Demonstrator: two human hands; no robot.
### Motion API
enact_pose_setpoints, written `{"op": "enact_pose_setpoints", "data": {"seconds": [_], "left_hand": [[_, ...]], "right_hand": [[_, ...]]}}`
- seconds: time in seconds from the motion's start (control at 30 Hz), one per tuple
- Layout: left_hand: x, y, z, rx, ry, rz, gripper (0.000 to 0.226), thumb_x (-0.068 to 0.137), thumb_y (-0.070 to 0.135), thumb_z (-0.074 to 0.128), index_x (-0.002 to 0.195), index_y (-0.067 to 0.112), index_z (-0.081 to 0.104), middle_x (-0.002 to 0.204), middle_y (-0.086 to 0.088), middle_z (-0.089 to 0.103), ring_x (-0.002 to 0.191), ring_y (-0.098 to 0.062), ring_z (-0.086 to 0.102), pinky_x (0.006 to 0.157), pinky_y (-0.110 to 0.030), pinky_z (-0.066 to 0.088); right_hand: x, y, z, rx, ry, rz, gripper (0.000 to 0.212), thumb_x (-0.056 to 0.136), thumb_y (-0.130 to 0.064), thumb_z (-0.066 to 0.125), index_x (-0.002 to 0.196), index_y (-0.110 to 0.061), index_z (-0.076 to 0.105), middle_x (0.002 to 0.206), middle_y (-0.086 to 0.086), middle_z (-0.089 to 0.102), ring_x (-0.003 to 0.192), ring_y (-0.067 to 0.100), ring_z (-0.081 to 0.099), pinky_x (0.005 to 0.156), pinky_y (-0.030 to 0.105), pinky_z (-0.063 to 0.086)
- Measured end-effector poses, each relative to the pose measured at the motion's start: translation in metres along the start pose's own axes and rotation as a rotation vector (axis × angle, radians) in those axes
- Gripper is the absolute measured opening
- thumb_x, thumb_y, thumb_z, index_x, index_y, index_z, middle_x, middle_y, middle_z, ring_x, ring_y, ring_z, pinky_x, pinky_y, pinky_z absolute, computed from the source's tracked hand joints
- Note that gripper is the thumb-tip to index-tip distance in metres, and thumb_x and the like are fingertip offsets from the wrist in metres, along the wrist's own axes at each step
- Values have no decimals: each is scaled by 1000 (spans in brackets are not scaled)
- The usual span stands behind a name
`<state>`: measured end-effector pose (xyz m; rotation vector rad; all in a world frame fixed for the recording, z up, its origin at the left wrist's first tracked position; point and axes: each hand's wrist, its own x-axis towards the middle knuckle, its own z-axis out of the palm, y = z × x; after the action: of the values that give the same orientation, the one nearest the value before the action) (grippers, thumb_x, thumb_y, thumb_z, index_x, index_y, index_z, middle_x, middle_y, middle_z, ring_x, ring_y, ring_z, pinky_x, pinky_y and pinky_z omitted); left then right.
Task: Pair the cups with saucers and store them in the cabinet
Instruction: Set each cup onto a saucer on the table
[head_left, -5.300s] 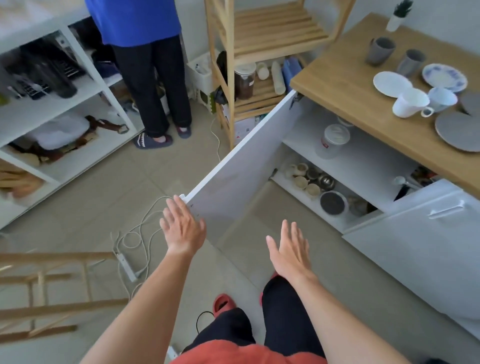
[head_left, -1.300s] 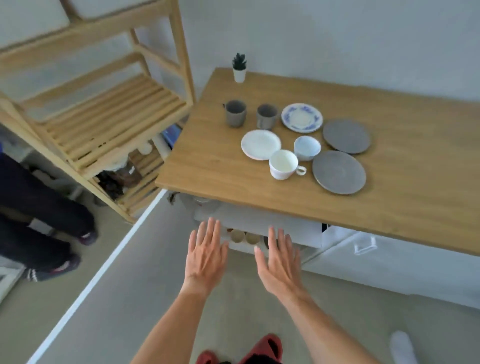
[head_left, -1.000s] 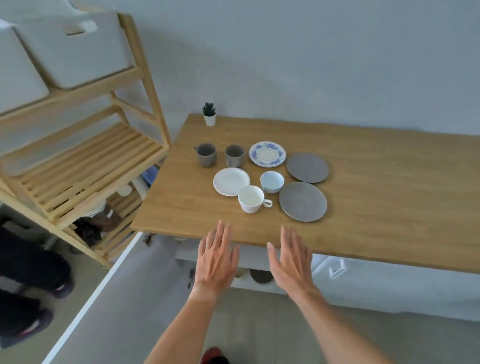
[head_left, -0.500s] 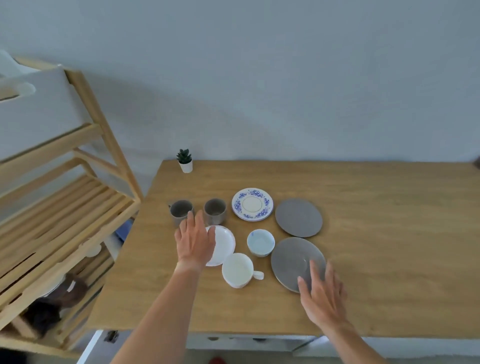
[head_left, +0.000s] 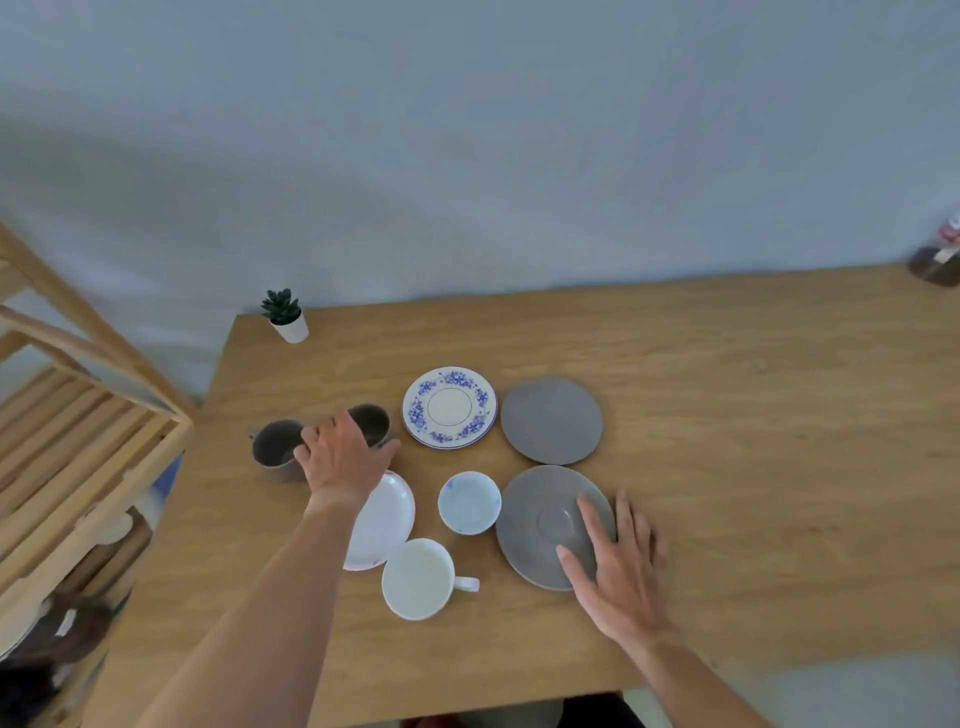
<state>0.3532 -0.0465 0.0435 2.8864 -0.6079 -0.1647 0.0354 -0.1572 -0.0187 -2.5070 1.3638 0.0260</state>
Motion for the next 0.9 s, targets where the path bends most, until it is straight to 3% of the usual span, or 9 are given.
{"op": "enact_pose_setpoints", "data": {"seconds": [0.13,0.27,0.47,0.57,0.7,0.9], "left_hand": [[-2,10,-1,-27,71,34,75,71,62,72,121,10,50,120,-14,59,115,-34,48,94,-46,37],[-6,33,-8,-199,168,144,71,66,64,73,118,20,51,113,-4,62,108,-27,47,89,-43,36],[-28,80,-11,-181,88,534,81,58,74,61,122,25,53,117,4,61,110,-23,48,85,-34,31],[-43,103,-3,-182,-5,668,82,59,72,66,124,24,52,120,4,61,114,-21,48,96,-35,31],[-57,121,10,-86,-51,778,82,60,75,62,122,23,51,117,5,61,107,-18,49,93,-32,33],[-72,126,29,-49,-99,860,84,61,76,60,127,24,48,121,6,60,111,-14,48,97,-34,35]], "right_hand": [[19,4,-6,-13,-46,-45,75,85,-71,27,153,-41,21,165,16,11,152,31,7,119,53,9],[42,4,-16,-9,-77,-86,74,86,-70,30,153,-40,21,166,15,5,152,31,2,121,53,4],[60,8,-22,-20,-125,-152,70,90,-67,36,153,-41,17,166,14,5,152,31,3,121,51,8],[65,10,-25,-39,-114,-179,67,91,-60,26,154,-38,18,164,12,13,149,32,13,119,51,14],[74,18,-27,-5,-59,-181,73,87,-51,10,155,-28,24,162,12,26,145,32,27,116,52,24],[92,46,-30,-43,-100,-169,84,84,-56,-9,158,-24,16,167,4,8,154,23,2,123,51,6]]}}
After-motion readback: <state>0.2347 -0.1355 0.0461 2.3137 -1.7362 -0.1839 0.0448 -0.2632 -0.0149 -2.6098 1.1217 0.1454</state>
